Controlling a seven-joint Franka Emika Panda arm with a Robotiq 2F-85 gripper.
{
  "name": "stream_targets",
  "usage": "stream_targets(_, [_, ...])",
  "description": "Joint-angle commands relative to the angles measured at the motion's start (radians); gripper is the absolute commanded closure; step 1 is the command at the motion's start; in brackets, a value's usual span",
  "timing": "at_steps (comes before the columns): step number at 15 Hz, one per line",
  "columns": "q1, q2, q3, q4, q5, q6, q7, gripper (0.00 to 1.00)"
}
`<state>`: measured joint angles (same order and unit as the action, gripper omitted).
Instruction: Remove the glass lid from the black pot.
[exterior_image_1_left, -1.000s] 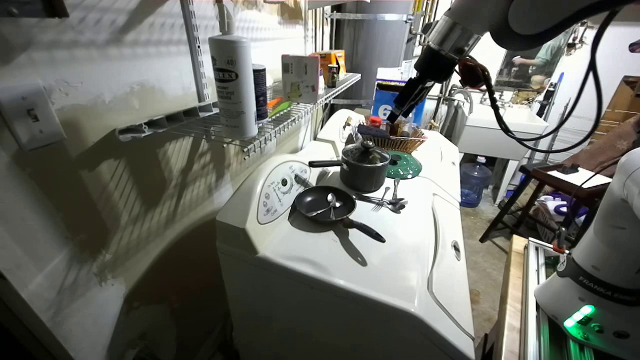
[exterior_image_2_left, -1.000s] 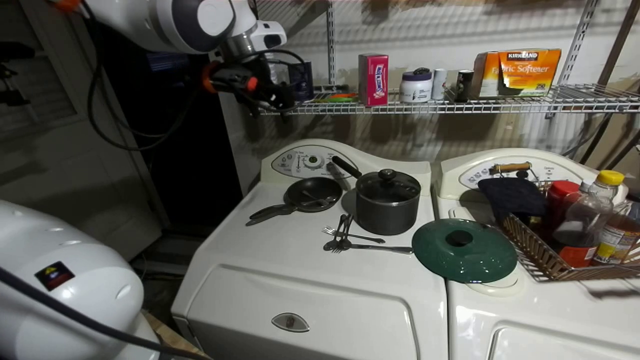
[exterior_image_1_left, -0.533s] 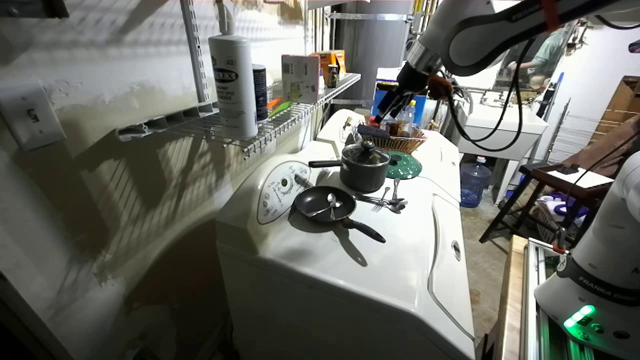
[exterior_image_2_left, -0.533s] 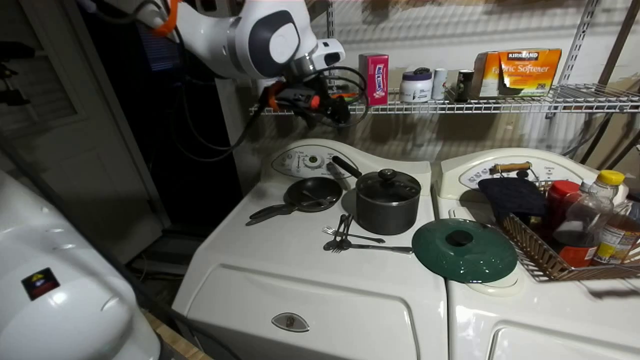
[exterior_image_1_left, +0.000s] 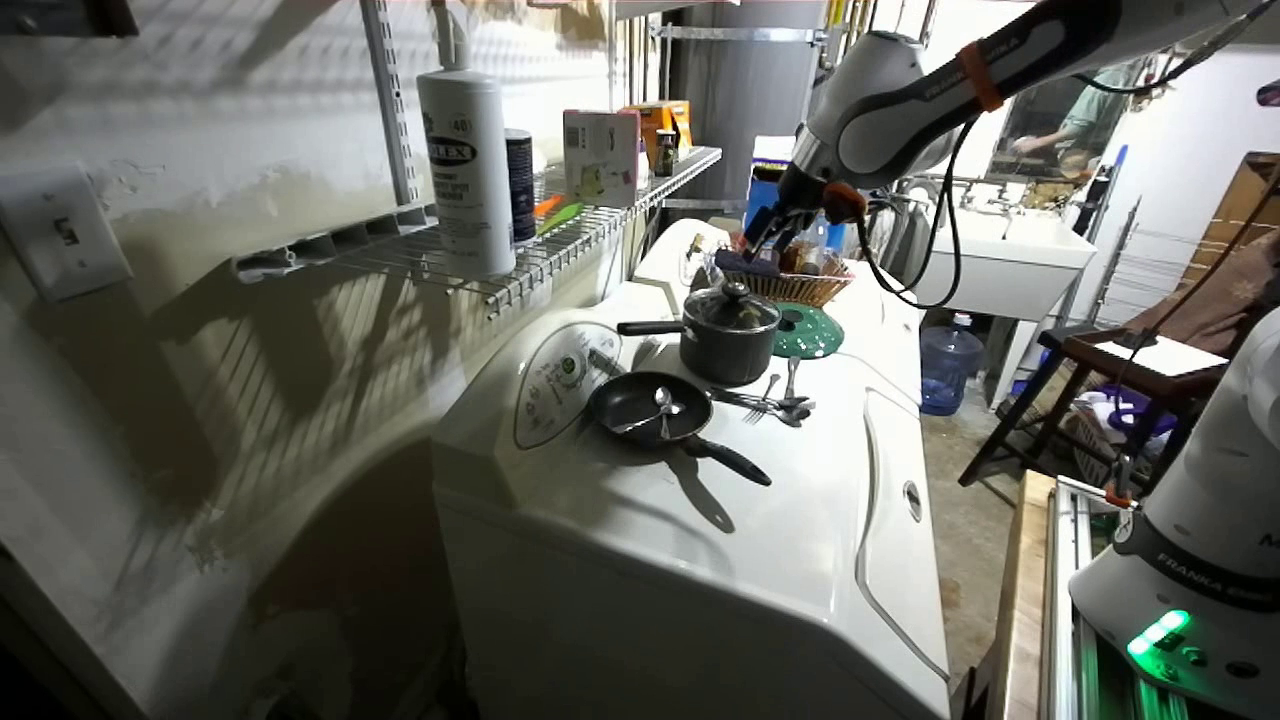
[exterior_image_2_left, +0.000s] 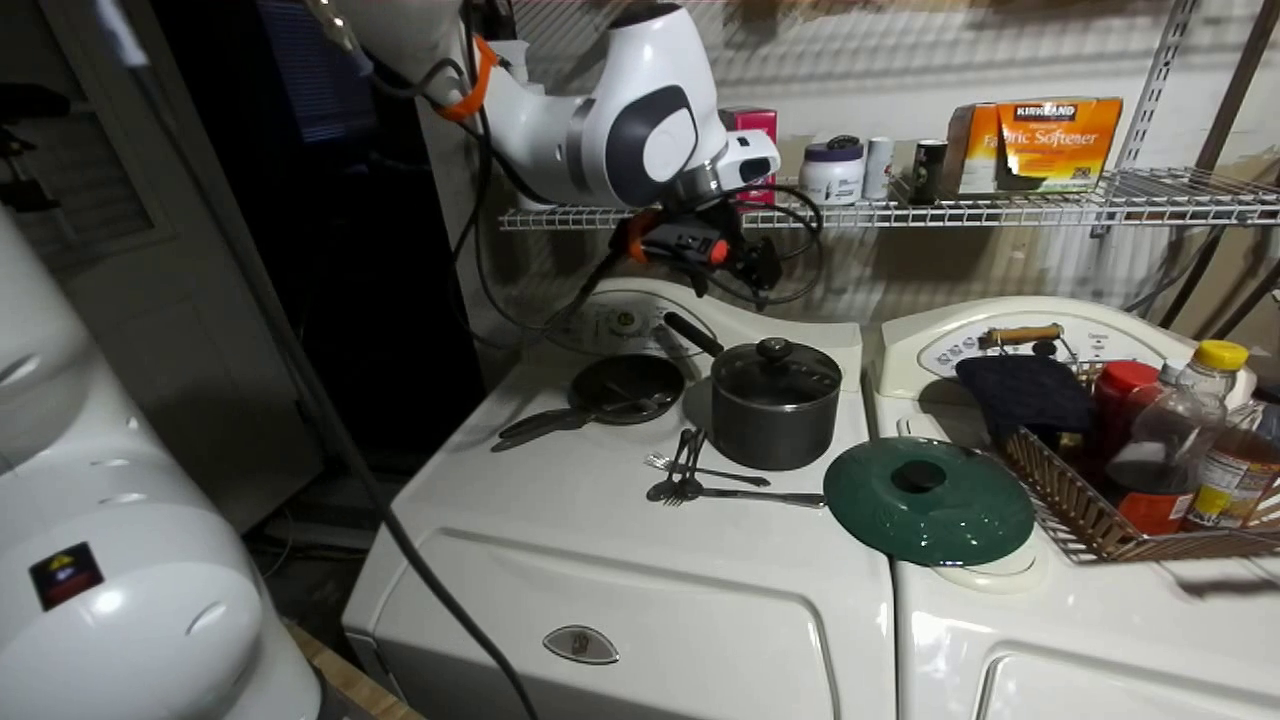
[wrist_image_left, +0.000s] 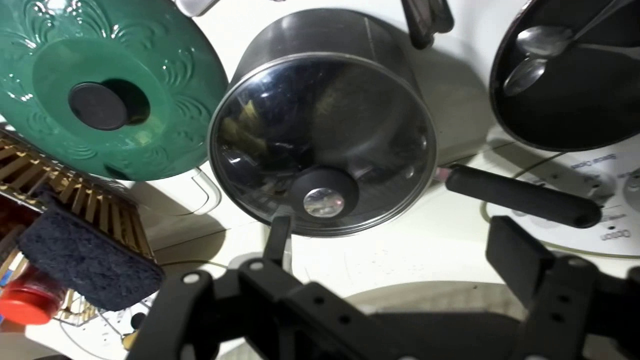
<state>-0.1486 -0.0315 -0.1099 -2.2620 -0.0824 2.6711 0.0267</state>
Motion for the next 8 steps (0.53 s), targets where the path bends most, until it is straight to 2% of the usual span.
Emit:
stream_targets(1, [-0.013,0.111,-0.030,0.051,-0.045,0.112,0.020,0.00])
stream_targets(5, [-0.005,0.187,-0.057,0.056,-0.045,0.216,0.026,0.00])
stream_targets(6, [-0.007,0.141,-0.050,0.030,-0.013,0.173,-0.006,0.00])
stream_targets(8, [-0.006,0.155,-0.052,0.030,-0.012,0.181,-0.006,0.00])
